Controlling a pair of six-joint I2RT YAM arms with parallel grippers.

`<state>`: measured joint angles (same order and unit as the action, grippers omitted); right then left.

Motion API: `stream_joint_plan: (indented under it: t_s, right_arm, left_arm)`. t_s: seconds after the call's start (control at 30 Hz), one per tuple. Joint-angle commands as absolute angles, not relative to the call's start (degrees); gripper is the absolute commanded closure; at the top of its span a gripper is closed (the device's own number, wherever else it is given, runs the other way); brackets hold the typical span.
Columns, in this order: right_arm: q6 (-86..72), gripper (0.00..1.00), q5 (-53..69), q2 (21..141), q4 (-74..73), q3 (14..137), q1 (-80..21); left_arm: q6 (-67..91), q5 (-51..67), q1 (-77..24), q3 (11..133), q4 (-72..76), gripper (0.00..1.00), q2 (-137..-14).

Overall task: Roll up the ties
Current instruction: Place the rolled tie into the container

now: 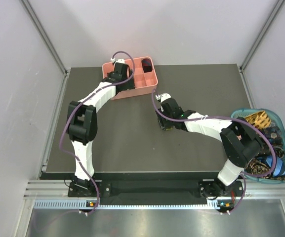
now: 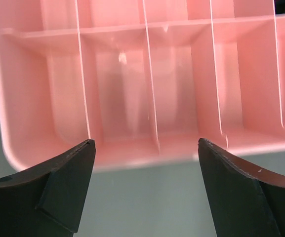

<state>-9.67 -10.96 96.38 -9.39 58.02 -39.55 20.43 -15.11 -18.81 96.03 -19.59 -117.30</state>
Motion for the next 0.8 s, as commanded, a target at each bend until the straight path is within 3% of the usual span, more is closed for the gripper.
stream_joint_plan:
  t_s: [0.0,0.1,0.2,0.23,0.33,0.43,0.47,0.77]
  right_arm:
    - [-10.63,0.78,-10.11,98.26,-13.8,56.16,-38.14]
    - [-10.55,0.78,-9.67,98.17,-13.97,56.25,-38.06]
    - [-10.63,0.78,-9.76,98.44,-14.59,57.04,-37.45]
    - [-10.72,0.78,-9.58,98.61,-15.02,57.39,-37.18]
    - [-10.64,0.8,-8.35,98.96,-15.38,58.36,-36.04]
    - [-10.72,0.77,-8.79,99.93,-16.52,59.33,-36.12]
    - [-10.9,0.75,-9.49,100.28,-16.96,59.24,-36.12]
    - [-12.48,0.69,-10.64,101.69,-19.16,57.75,-35.51]
  left_arm:
    - [17.58,-17.75,-18.54,102.91,-18.98,0.13,-120.84]
    - [16.44,-18.37,-18.54,107.83,-20.21,0.16,-125.76]
    - [16.26,-17.76,-18.54,109.69,-20.83,0.33,-128.4]
    - [16.43,-17.23,-18.54,109.17,-20.66,0.47,-128.67]
    - [16.7,-15.56,-18.54,106.8,-19.95,0.72,-127.89]
    - [16.7,-15.47,-18.54,103.99,-19.52,0.88,-126.13]
    - [16.79,-15.47,-18.54,103.19,-19.34,0.99,-125.6]
    - [18.72,-11.87,-18.63,94.93,-17.31,1.0,-118.92]
